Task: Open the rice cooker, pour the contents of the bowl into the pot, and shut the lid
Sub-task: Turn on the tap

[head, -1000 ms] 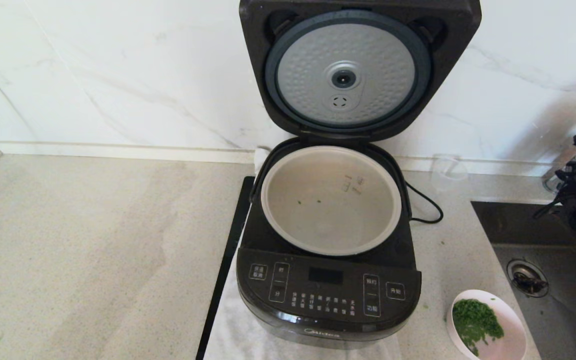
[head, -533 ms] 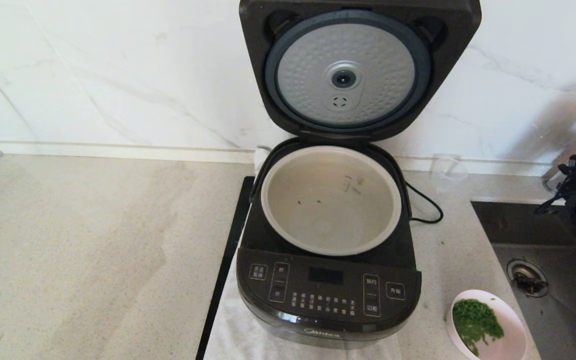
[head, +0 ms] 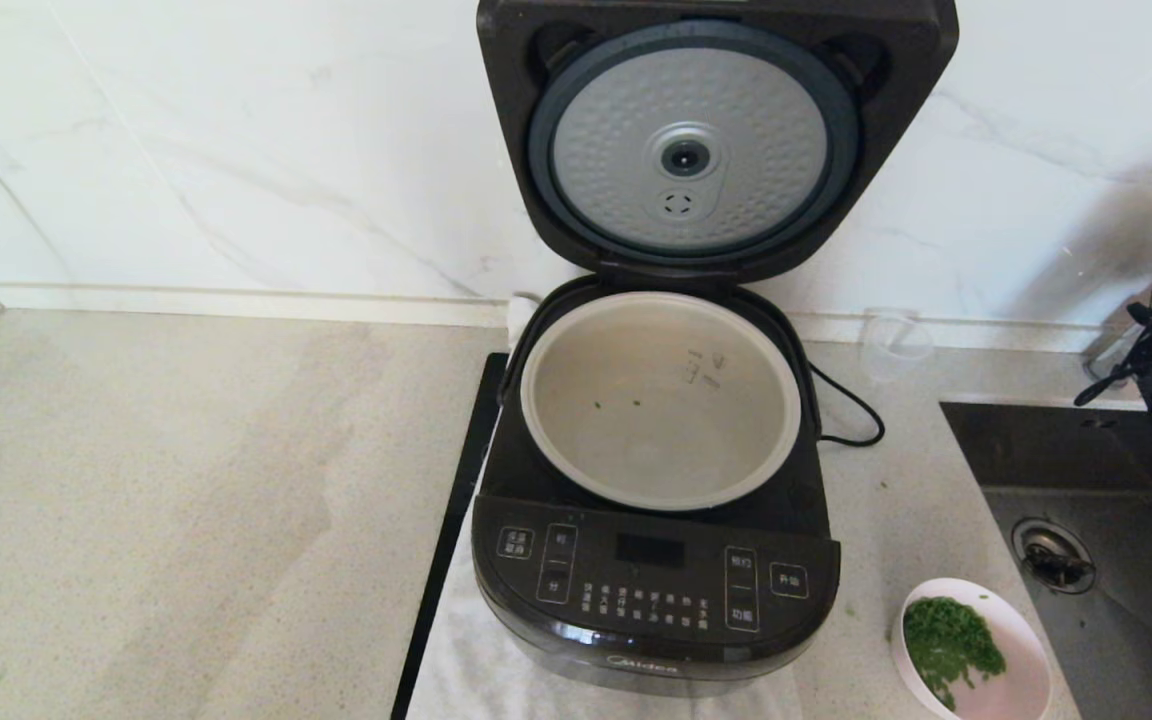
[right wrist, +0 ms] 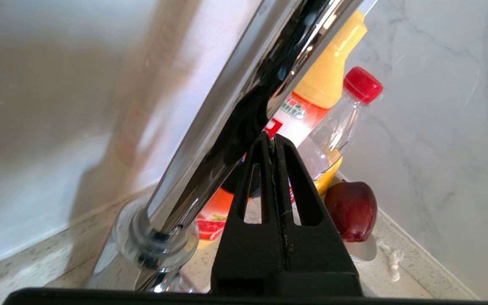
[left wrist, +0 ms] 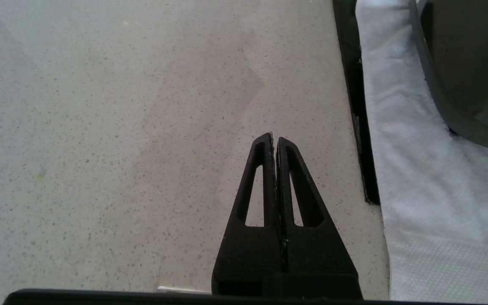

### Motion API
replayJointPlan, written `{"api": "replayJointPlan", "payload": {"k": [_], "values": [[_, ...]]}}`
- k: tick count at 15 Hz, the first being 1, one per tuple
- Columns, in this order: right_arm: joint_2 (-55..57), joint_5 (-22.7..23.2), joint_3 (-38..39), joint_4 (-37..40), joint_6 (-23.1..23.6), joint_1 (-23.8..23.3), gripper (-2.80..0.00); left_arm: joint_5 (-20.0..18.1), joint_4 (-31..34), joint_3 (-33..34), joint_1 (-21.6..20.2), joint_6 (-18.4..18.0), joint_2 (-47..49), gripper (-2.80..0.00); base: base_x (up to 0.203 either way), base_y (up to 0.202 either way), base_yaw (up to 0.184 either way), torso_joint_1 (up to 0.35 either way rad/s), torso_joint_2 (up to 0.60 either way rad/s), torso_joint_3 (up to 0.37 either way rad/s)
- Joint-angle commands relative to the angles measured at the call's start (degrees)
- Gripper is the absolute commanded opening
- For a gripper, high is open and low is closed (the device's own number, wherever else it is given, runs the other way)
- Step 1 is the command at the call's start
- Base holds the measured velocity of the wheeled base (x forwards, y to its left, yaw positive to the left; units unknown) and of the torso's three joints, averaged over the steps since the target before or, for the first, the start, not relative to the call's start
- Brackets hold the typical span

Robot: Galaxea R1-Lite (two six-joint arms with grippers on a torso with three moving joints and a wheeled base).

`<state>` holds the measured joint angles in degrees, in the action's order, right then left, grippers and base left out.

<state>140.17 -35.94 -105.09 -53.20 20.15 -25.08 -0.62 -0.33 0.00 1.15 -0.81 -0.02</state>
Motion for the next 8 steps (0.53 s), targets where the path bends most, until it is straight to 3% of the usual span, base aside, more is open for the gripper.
{"api": "replayJointPlan", "payload": {"k": [1,8], "values": [[1.51,-0.01,-3.12,1.1,0.15,0.04,-2.8,0.01,-0.02,0.09,0.0,0.02,-0.06,-2.8,0.0,0.0,0.0,0.0,0.0,0.0],[3.53,-0.01,-4.86,3.54,0.06,-0.06,-2.8,0.01,-0.02,0.09,0.0,0.02,-0.06,-2.8,0.0,0.0,0.0,0.0,0.0,0.0]]}}
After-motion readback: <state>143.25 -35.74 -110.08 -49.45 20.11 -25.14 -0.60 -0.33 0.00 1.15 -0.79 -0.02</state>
